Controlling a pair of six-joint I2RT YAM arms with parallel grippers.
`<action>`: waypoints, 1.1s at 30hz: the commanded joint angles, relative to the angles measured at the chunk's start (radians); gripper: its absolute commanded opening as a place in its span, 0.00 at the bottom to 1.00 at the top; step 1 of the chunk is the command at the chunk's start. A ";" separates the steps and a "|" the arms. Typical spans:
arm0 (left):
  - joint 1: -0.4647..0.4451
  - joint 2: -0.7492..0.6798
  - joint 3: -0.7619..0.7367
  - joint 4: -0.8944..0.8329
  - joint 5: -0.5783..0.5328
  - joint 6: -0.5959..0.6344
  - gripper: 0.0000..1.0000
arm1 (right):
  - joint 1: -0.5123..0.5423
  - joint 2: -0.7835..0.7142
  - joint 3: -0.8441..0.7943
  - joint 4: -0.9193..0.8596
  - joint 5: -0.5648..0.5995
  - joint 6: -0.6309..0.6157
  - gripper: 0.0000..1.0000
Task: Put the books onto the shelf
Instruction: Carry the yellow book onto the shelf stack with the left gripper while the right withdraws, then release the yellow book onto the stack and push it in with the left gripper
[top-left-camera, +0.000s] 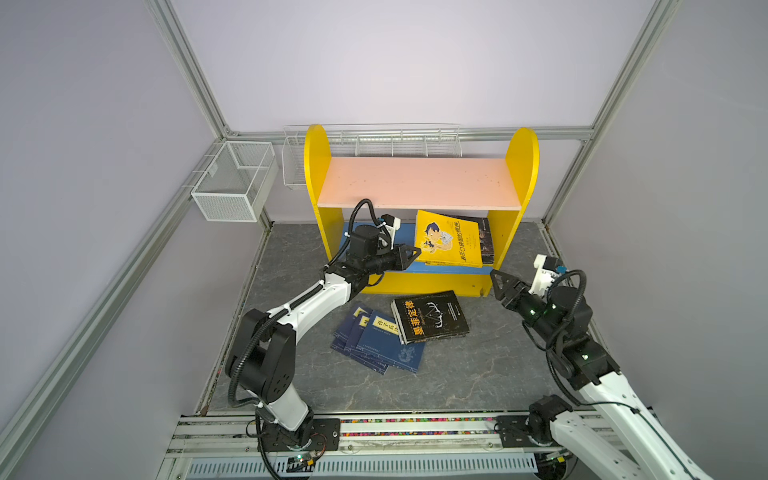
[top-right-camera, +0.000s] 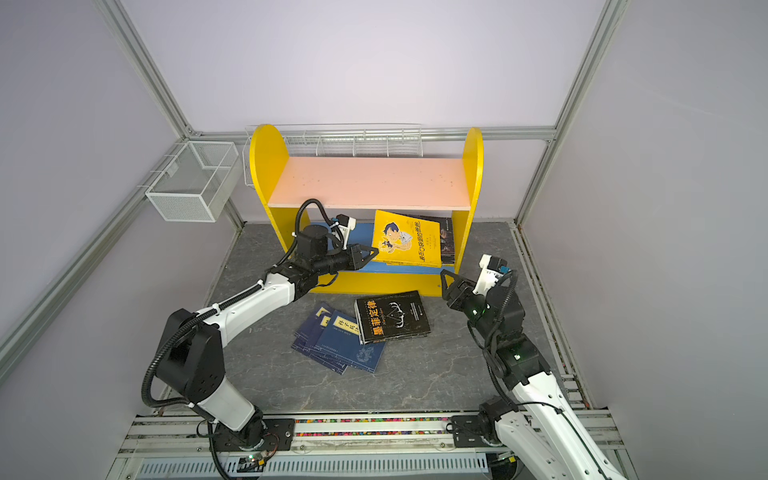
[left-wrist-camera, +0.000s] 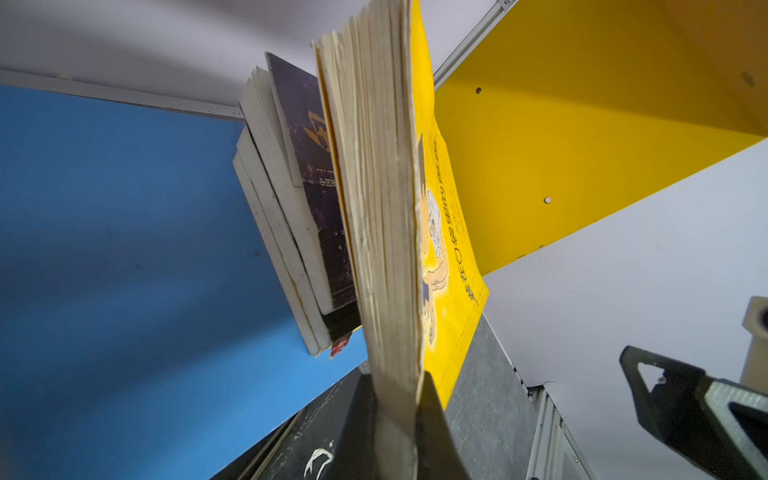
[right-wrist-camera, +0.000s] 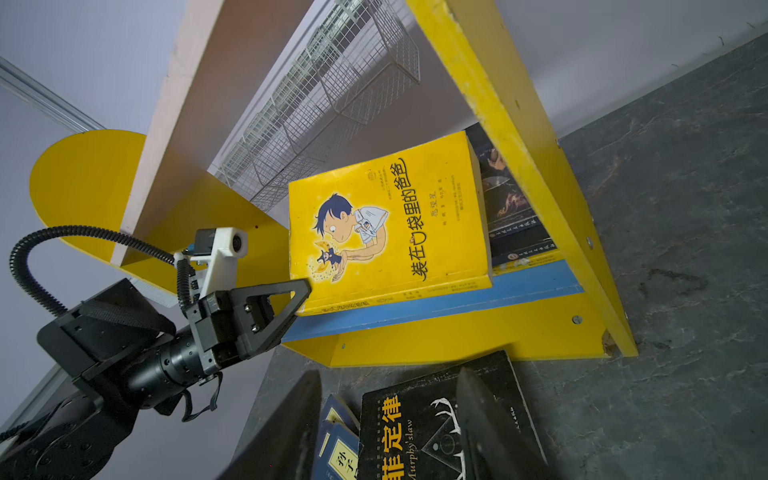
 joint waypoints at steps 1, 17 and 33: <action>0.000 0.025 0.067 0.144 0.027 -0.050 0.00 | 0.004 -0.018 -0.024 -0.044 0.017 -0.020 0.56; -0.015 0.168 0.147 0.222 0.020 -0.158 0.00 | 0.004 -0.006 -0.026 -0.047 0.014 -0.019 0.56; -0.022 0.236 0.129 0.241 -0.002 -0.203 0.00 | 0.005 0.000 -0.019 -0.051 0.005 -0.024 0.56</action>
